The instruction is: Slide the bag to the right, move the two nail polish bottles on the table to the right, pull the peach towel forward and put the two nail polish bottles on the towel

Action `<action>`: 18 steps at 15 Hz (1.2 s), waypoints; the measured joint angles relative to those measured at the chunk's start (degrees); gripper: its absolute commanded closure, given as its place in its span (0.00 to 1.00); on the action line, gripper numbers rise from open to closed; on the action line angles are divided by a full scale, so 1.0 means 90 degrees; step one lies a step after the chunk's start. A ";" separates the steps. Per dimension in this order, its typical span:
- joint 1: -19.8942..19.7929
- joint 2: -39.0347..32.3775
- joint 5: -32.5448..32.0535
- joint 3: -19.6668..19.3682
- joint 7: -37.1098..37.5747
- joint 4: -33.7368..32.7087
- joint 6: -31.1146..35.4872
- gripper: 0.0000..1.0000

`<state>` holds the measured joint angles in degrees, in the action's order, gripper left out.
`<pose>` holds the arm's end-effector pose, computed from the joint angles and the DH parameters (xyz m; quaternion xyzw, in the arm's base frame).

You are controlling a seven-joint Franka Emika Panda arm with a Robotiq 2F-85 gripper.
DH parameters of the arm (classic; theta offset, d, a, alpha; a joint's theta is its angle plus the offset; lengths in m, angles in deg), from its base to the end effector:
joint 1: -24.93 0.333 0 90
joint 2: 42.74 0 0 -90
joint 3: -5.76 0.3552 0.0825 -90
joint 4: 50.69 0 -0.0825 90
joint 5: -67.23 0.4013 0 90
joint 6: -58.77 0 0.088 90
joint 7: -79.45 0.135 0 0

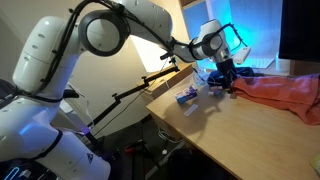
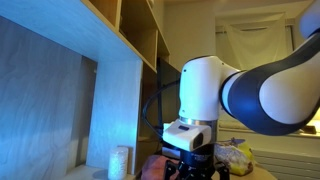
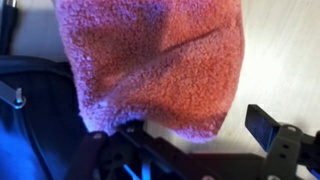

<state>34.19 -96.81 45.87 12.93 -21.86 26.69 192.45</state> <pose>0.7640 0.1890 0.1438 0.4281 0.8992 -0.0406 0.0815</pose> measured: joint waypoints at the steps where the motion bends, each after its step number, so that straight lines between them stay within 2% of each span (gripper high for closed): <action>1: -0.0027 -0.0038 0.0002 0.0000 0.0000 -0.0058 0.0000 0.00; 10: -0.0043 -0.0249 -0.0010 -0.0044 0.0000 -0.0403 0.0001 0.00; 18: 0.0293 -0.0258 -0.0588 -0.0593 0.0056 -0.0535 0.0310 0.00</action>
<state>36.82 -99.13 40.58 7.59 -21.35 21.87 195.25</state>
